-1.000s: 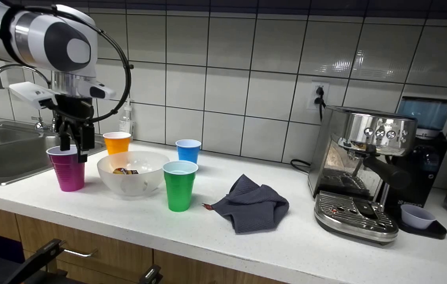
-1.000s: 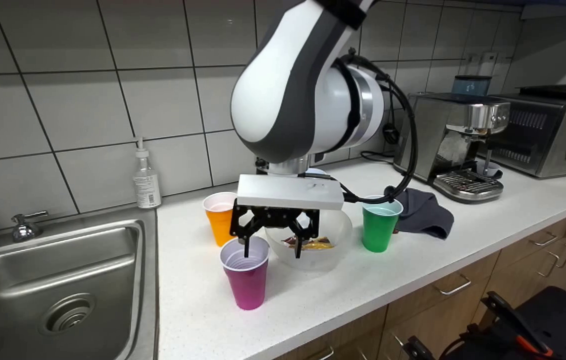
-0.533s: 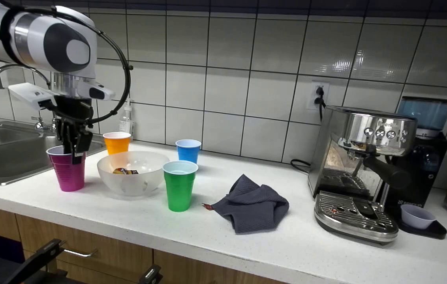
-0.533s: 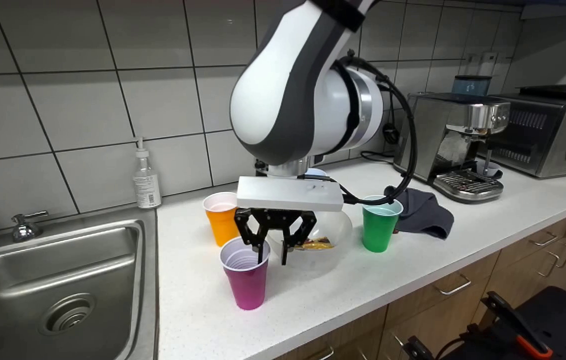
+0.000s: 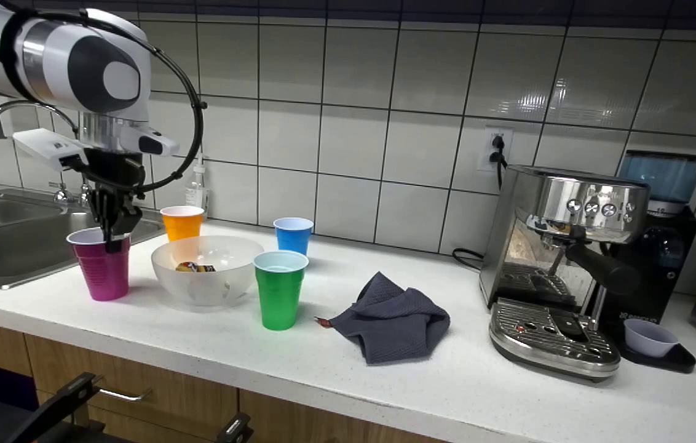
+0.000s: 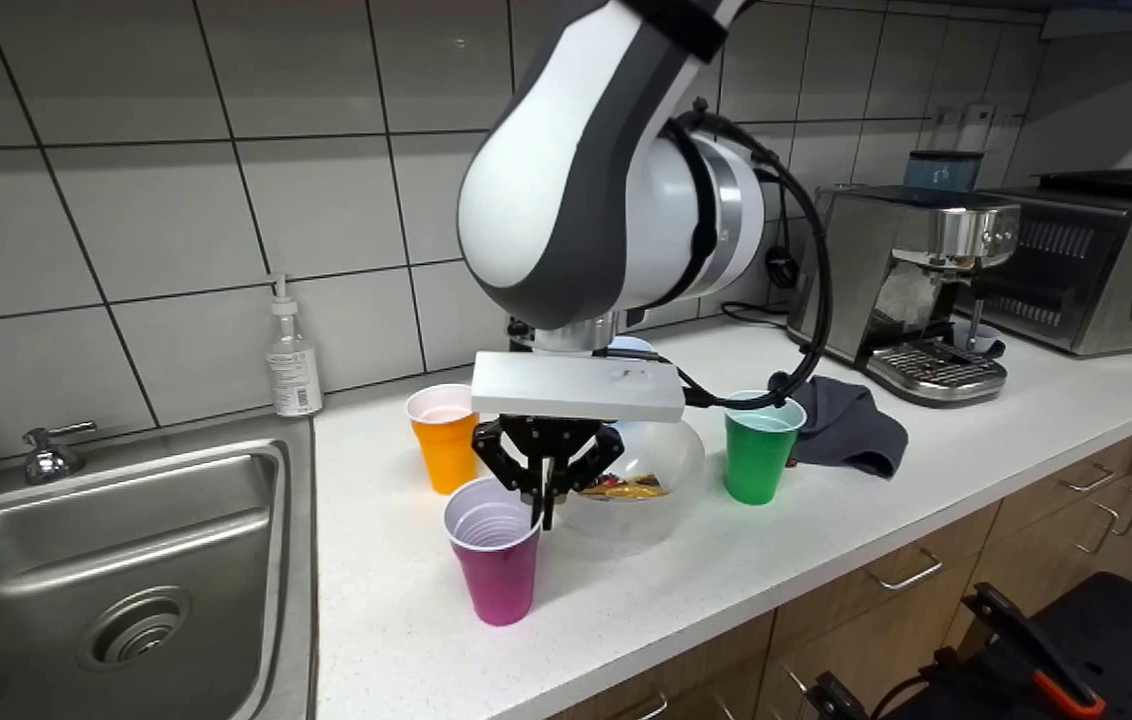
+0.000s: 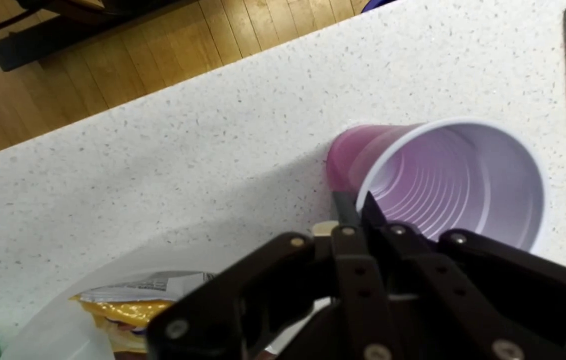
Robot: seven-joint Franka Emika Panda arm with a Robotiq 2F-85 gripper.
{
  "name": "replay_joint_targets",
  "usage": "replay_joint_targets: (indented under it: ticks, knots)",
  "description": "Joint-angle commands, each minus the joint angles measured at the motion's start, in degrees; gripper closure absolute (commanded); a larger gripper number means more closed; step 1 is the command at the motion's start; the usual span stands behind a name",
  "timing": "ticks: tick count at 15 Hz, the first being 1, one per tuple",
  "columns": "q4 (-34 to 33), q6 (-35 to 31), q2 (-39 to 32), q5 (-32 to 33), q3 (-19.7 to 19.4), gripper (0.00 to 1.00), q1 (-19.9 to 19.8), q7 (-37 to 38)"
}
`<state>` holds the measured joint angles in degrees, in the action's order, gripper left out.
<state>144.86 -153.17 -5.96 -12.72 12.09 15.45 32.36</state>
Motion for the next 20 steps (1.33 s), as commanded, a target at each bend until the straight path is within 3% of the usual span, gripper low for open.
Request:
replay_joint_targets:
  ticks: [1, 12, 20]
  knots:
    - [0.0, -0.1, 0.8, 0.4, 0.3, 0.99, 0.2, 0.1]
    - [3.9, 1.1, 11.0, -1.5, 2.1, 0.99, 0.4, -8.4]
    - [7.2, 5.1, 20.7, -4.3, -1.7, 0.99, -0.7, -19.6]
